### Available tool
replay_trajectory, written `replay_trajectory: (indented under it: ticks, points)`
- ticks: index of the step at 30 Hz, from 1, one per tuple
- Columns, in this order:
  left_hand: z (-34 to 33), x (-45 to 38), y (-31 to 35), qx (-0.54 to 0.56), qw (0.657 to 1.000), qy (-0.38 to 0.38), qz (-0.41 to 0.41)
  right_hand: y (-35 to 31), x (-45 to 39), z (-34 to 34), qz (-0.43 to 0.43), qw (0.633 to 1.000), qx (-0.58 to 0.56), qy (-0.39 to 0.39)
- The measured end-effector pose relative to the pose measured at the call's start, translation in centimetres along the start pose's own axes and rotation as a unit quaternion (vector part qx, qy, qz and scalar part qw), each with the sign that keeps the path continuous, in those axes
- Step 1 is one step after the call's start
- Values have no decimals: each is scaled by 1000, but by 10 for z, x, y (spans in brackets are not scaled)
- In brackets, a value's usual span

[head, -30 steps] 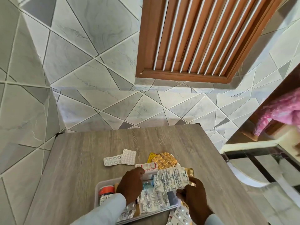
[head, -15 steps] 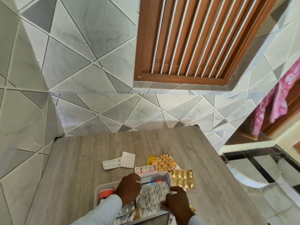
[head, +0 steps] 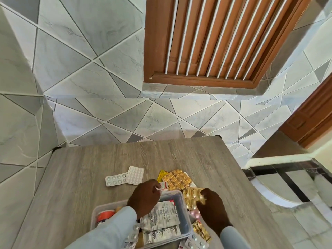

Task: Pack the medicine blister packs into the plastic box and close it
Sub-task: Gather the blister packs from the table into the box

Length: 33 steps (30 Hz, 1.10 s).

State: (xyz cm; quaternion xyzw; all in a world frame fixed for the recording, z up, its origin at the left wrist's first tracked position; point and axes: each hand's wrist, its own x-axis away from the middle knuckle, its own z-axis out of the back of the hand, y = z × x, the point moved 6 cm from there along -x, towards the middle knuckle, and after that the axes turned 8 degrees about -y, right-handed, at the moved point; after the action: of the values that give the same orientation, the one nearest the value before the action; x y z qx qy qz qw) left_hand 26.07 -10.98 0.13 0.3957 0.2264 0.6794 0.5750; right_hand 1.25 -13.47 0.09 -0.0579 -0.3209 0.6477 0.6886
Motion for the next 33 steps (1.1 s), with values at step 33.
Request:
replay_trajectory:
  ticks: [33]
  points:
    - [-64,-146,46,-56,988,-77,119,53,-140,-12,-36,942,-250,-222]
